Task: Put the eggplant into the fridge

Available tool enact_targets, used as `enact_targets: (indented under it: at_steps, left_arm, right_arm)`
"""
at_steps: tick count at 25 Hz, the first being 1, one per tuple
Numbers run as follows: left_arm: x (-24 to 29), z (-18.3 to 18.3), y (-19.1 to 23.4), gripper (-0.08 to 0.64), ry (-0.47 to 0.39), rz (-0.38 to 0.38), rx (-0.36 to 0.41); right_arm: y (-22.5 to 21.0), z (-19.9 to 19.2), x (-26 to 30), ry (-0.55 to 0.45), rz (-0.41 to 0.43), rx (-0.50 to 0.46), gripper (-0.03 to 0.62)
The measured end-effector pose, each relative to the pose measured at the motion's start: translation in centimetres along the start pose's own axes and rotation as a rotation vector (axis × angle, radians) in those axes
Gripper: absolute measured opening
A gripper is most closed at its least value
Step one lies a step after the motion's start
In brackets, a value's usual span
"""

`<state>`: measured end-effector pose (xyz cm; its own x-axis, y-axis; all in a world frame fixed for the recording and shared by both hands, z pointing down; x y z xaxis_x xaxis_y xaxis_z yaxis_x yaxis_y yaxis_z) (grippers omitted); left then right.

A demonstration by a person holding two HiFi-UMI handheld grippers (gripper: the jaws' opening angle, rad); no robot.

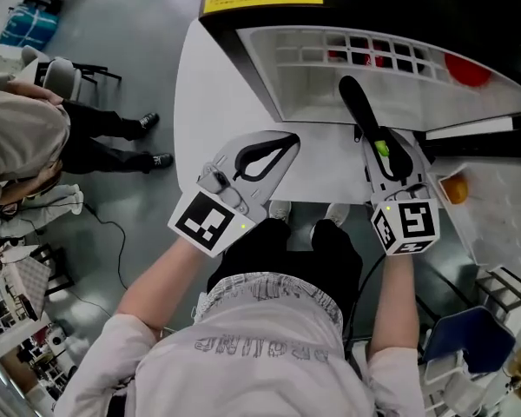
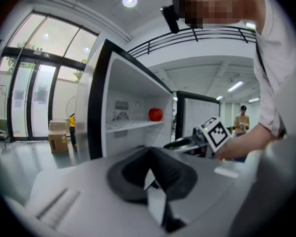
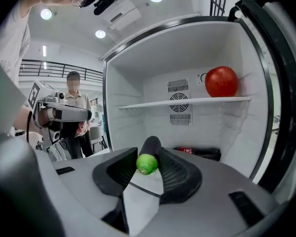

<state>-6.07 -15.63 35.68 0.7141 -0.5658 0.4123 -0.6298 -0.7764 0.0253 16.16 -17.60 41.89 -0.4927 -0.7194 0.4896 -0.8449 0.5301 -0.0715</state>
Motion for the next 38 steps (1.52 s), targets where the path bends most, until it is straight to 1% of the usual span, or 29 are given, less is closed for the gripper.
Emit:
enact_targets:
  at_steps: [11, 16, 22, 27, 38]
  left_arm:
    - [2.3, -1.6, 0.1, 0.008, 0.009, 0.055, -0.009]
    - [2.8, -2.4, 0.4, 0.008, -0.001, 0.08, -0.021]
    - [3.1, -3.5, 0.6, 0.008, 0.001, 0.101, -0.03]
    - [3.2, -4.0, 0.8, 0.008, -0.003, 0.106, -0.033]
    - [3.4, -5.1, 1.3, 0.008, -0.013, 0.12, -0.041]
  right_arm:
    - [-1.7, -1.6, 5.7, -0.004, 0.048, -0.049, 0.126]
    - [-2.1, -2.2, 7.8, -0.008, 0.062, -0.05, 0.126]
    - [-2.3, -2.7, 10.0, -0.002, 0.058, -0.086, 0.126]
    - [-2.0, -3.1, 11.8, 0.025, 0.037, -0.141, 0.126]
    - [-1.6, -3.9, 14.4, 0.078, 0.01, -0.225, 0.126]
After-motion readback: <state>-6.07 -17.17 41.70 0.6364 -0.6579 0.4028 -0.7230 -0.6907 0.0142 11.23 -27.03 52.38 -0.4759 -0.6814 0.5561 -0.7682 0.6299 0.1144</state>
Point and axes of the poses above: the fingertips, and each gripper's own axes: x forward along the fingers, y to its left, z out of its top, the point moved 8 cm from there along -x, backward along the fingers, and after that the axes turned 12 degrees about y, right-handed, at the moved point
